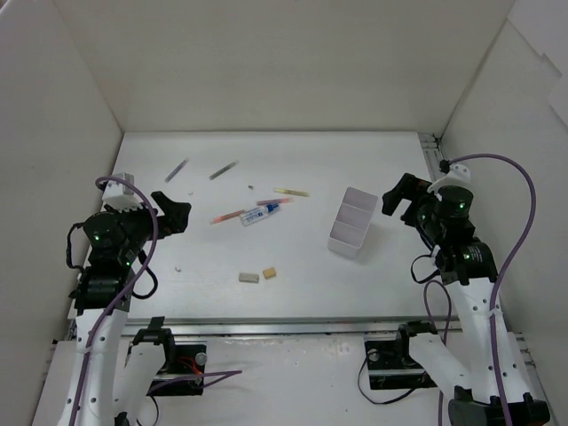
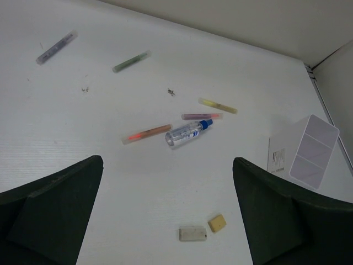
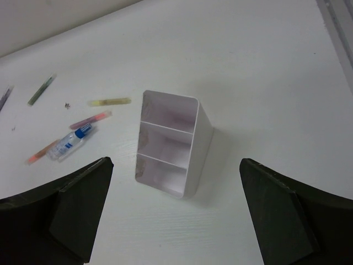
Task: Sort the stationery into containers
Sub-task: Pick up the pen from the center of the board.
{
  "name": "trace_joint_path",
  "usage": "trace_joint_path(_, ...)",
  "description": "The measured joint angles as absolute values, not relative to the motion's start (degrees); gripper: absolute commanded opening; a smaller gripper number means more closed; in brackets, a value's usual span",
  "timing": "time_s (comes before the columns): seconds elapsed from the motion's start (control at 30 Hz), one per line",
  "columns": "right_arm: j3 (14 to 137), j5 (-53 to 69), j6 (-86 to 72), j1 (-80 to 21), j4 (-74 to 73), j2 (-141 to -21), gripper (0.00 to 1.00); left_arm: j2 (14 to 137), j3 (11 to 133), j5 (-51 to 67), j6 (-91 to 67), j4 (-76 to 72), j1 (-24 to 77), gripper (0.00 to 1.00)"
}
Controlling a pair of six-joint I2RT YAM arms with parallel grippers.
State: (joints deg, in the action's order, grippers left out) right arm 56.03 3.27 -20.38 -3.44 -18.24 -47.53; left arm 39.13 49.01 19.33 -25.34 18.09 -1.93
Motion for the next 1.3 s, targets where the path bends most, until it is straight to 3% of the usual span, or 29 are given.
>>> trace_joint_path(0.27, 55.7, 9.89, -17.43, -3.44, -17.87, -49.84, 0.98, 49.45, 53.93, 23.2, -19.44, 16.14, -1.93, 1.0)
trace_joint_path(0.53, 55.46, 10.98, -16.14, -3.46, -17.39, -51.18, 0.98, 75.72, 75.02, 24.25, -10.02, 17.61, -2.02, 1.0)
trace_joint_path(1.03, 55.4, 12.03, -15.7, -4.14, -17.37, -56.55, 0.98, 122.93, 120.27, 17.43, 8.95, 37.15, -7.73, 0.97)
trace_joint_path(1.17, 55.42, 12.05, -15.33, -4.23, -17.32, -56.58, 0.98, 130.89, 126.3, 14.79, 13.02, 40.95, -7.68, 0.96)
trace_joint_path(1.3, 55.42, 12.25, -15.18, -4.32, -17.3, -56.69, 0.98, 134.52, 126.3, 12.51, 15.73, 41.71, -7.68, 0.86)
